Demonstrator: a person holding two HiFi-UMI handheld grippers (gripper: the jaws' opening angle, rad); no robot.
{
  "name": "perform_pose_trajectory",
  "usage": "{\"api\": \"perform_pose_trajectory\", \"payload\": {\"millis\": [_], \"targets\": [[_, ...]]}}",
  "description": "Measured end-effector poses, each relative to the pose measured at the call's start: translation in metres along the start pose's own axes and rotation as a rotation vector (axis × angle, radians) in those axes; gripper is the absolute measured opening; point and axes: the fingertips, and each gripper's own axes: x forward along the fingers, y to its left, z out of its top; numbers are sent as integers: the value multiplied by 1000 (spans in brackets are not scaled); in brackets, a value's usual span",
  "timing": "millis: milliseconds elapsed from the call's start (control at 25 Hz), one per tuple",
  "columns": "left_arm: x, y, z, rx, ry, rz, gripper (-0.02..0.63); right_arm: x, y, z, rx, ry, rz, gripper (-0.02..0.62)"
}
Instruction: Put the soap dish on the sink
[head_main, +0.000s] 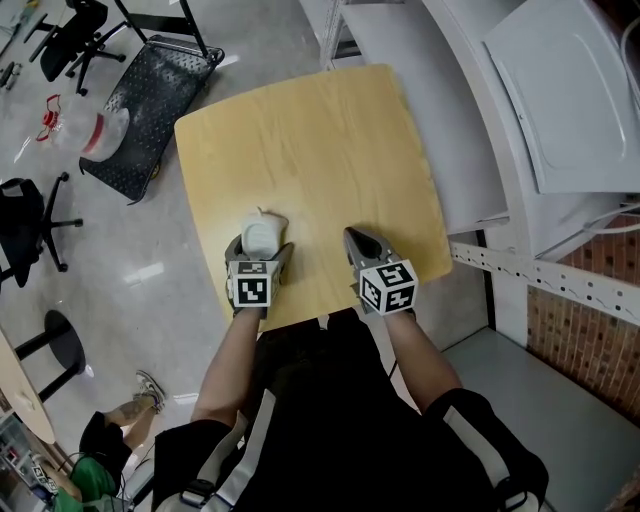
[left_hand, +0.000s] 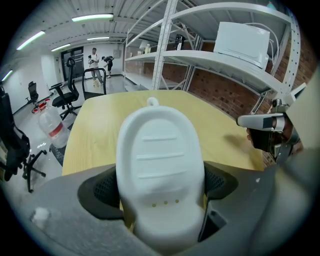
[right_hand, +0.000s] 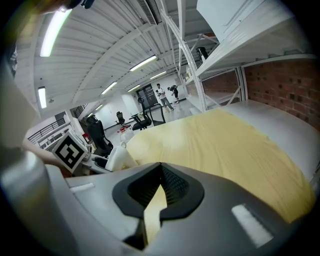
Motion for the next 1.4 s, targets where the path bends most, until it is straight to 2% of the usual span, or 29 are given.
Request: {"api": "perform_pose_trajectory", "payload": {"millis": [600,920,1040,1200,1400], "targets": [[16,-6,-2,71,13,-11,466,-8,-4,9,-26,-3,11,6],[14,-5,1,68,-4,-10,497,-13,0,13,-53,-3,35,6],[8,1,4,51,-22,15,499,-17,-2,16,-65,-10,40,6],[-14,3,21,26,-125,44,495,-23,-5,28,-80,-34,53,6],[-56,-10,55,-6,-312,-7,492,-34,-1,54,-120,-93,81,6]]}}
